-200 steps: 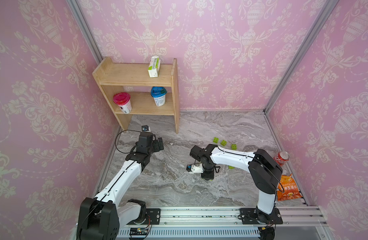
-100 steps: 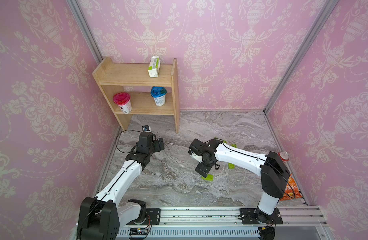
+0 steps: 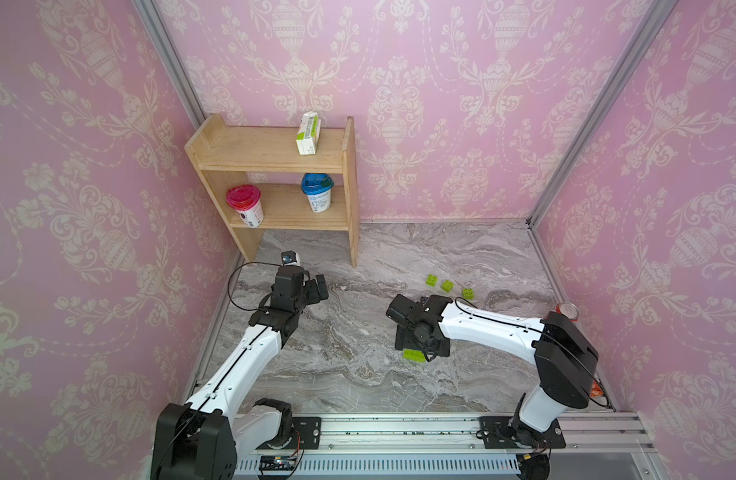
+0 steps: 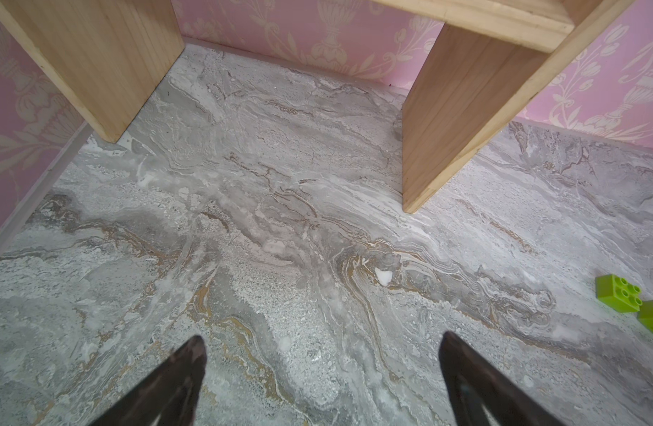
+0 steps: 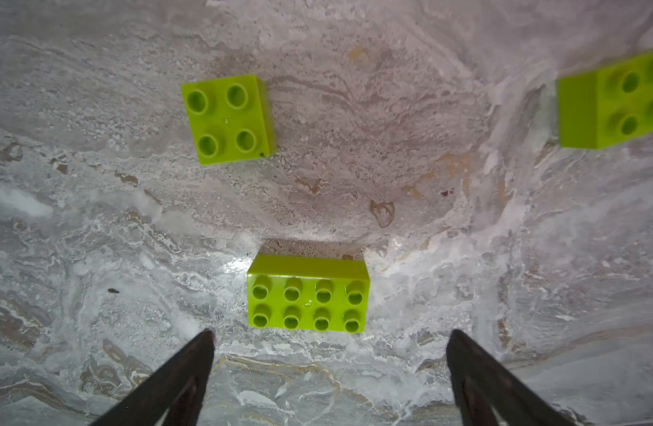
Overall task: Assemble the letter v with lego
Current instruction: Pick up the lego brick from the center of the board.
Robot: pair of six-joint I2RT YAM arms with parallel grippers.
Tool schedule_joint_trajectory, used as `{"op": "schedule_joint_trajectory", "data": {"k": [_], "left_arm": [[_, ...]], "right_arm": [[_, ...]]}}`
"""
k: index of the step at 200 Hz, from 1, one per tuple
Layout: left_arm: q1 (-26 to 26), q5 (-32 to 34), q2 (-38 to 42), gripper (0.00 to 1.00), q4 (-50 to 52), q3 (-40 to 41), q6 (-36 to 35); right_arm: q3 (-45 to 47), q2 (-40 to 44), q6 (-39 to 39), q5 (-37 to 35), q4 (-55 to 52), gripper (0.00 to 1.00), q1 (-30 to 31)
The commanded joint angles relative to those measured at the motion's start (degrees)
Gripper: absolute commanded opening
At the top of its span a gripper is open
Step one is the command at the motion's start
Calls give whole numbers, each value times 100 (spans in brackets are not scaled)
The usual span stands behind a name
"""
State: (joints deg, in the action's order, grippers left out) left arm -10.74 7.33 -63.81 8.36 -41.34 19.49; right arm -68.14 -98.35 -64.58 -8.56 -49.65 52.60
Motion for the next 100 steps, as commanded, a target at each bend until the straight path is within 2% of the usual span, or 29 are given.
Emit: {"op": "schedule_joint_trajectory", "data": {"k": [1, 46, 100], "left_arm": [[-39, -125, -47, 99, -97, 74, 150], [-41, -88, -79, 99, -151, 126, 113], [-36, -63, -83, 99, -147, 126, 91]], "right_arm": [[200, -290, -341, 138, 236, 100, -8], [180, -631, -195, 303, 390, 92, -93], [208, -695, -77, 365, 289, 73, -100]]}}
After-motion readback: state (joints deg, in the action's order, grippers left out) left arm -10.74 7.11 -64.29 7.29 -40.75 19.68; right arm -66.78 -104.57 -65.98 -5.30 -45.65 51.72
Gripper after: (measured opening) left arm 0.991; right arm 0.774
